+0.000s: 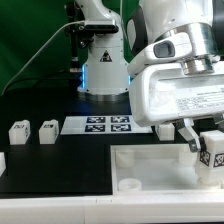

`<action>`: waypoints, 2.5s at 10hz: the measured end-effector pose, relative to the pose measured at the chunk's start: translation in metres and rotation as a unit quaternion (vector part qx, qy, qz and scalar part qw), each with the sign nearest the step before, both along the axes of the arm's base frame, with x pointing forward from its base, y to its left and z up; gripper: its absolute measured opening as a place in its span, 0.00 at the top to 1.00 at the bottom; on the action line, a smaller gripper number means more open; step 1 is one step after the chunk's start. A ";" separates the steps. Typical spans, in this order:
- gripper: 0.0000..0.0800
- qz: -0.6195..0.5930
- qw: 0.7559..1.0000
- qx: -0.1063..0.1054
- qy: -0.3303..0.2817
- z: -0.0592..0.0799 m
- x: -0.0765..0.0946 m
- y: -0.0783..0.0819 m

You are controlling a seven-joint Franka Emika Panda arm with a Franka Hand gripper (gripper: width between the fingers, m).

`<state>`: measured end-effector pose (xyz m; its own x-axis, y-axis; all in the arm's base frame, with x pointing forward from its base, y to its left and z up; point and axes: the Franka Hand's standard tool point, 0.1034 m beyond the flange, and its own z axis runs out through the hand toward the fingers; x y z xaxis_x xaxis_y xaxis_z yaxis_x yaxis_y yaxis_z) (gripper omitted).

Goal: Assemble one leg

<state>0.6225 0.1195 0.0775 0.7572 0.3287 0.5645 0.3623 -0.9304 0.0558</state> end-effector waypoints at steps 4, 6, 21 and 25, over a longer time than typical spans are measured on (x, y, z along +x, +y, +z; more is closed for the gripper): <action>0.63 0.000 1.000 0.001 -0.004 0.000 0.001 0.000; 0.36 0.000 1.000 0.000 -0.003 0.000 0.001 0.000; 0.19 0.005 0.997 -0.016 0.075 0.034 -0.005 0.000; 0.19 0.004 0.994 -0.020 0.108 0.042 -0.008 0.002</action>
Offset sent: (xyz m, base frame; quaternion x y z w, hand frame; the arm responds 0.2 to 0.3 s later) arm 0.0000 0.0000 0.0000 0.0000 0.0000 0.0000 1.0000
